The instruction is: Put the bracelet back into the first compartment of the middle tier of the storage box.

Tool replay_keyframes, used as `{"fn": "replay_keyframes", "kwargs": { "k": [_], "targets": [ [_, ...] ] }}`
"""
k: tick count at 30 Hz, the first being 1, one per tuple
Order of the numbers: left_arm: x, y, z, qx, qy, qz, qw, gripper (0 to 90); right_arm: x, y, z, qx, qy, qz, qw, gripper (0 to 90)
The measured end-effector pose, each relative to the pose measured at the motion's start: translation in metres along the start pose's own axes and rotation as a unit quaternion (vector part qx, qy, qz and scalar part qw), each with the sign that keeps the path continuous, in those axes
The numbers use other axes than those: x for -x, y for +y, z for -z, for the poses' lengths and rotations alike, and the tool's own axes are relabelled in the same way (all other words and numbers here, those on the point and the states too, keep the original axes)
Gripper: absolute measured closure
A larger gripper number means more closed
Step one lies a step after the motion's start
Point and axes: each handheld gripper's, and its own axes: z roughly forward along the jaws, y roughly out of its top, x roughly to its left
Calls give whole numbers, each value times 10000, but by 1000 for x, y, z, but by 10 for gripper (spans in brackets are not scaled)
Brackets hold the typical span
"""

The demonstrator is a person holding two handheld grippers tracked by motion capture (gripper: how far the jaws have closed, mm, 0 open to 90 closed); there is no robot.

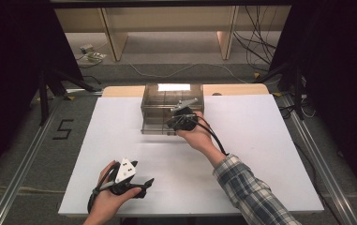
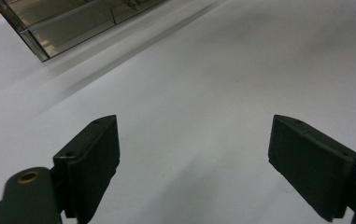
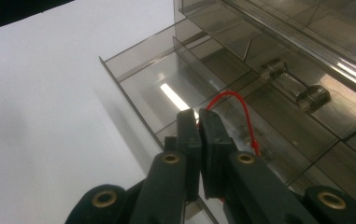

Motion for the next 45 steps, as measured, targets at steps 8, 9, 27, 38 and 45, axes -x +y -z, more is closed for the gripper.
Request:
{"fn": "replay_keyframes", "kwargs": {
  "k": [8,9,27,38,45],
  "targets": [
    [0,0,0,-7,-6,-3,10000,167,2,-2,-4,-42,-27,-30,10000,881],
    [0,0,0,0,-6,6,10000,167,3,-2,-5,-58,-34,-39,10000,881],
    [0,0,0,2,-24,7,10000,166,7,-5,-13,-159,-107,-108,9998,877],
    [1,0,-1,-3,-29,5,10000,167,8,-6,-16,-193,-126,-123,9997,872],
    [1,0,-1,-3,-34,-1,10000,167,8,-7,-17,-195,-136,-137,9996,863]
  ]
}}
